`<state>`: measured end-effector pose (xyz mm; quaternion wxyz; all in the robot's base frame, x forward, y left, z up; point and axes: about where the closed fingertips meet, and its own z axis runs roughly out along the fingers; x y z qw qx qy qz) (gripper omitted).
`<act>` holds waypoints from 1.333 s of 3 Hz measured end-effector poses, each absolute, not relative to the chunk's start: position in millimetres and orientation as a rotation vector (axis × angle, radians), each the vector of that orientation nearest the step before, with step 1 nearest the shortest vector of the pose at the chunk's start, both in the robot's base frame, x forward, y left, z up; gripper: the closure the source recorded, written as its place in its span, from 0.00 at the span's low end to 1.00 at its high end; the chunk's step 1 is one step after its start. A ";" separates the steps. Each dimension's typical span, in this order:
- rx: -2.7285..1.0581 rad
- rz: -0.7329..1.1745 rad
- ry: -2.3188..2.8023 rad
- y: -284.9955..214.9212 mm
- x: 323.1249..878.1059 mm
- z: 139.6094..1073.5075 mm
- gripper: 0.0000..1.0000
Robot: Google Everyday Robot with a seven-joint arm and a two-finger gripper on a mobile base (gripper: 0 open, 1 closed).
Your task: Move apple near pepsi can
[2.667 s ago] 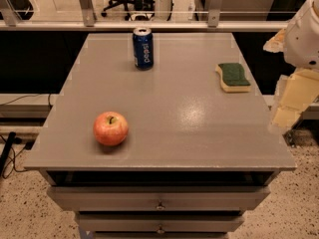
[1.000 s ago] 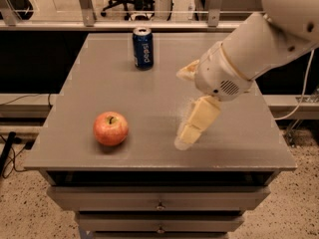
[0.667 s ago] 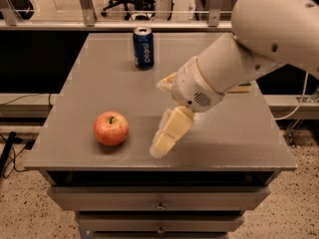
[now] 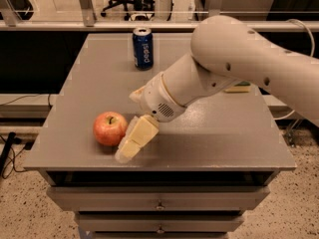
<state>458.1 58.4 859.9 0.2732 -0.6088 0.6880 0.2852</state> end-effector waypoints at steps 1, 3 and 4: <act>-1.605 0.813 1.840 77.3 462.7 854.9 0.00; -1.570 0.870 1.822 96.3 463.5 845.7 0.02; -1.567 0.888 1.811 101.4 460.3 843.6 0.24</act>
Offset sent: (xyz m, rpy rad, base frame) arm 0.0133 0.0388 -0.0173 0.1003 0.0488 -0.0235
